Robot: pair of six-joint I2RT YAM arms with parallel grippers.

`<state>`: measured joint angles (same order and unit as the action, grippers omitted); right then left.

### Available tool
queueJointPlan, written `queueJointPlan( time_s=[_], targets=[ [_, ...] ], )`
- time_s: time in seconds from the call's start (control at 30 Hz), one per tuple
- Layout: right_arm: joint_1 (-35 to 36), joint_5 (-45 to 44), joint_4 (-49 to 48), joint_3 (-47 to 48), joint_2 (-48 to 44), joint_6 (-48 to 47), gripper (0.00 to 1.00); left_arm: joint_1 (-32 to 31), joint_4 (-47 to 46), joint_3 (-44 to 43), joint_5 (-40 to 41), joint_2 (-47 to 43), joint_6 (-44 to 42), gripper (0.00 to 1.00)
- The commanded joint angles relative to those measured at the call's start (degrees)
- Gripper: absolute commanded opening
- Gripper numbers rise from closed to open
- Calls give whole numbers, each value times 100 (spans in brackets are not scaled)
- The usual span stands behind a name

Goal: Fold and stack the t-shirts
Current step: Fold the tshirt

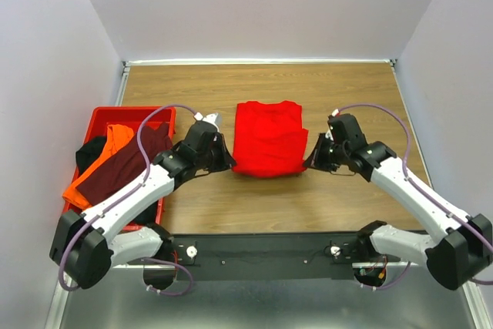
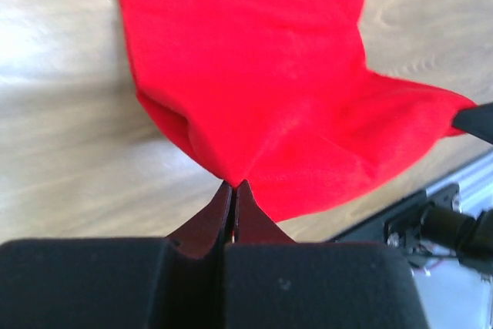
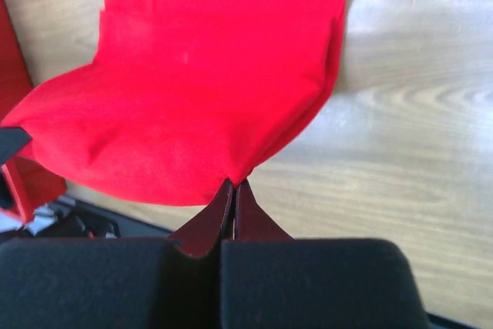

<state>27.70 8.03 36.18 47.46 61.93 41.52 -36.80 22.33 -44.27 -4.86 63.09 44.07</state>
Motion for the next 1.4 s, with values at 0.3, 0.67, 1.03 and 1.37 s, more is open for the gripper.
queueJointPlan(
  time_s=[0.3, 0.67, 1.03, 1.37],
  targets=[
    [-98, -715, -603, 1370, 1742, -293, 0, 964, -237, -1504, -867, 1398, -997, 0],
    [-730, -391, -815, 2557, 3026, -434, 1, 1332, -387, -2927, -1306, 2812, -1138, 0],
    [-1443, 49, -938, 5111, 5817, -864, 10, 1816, -903, -6124, -1788, 6140, -988, 20],
    [-1654, -398, -964, 5512, 5981, -997, 71, 2238, -932, -6763, -1413, 6137, -1235, 82]
  ],
)
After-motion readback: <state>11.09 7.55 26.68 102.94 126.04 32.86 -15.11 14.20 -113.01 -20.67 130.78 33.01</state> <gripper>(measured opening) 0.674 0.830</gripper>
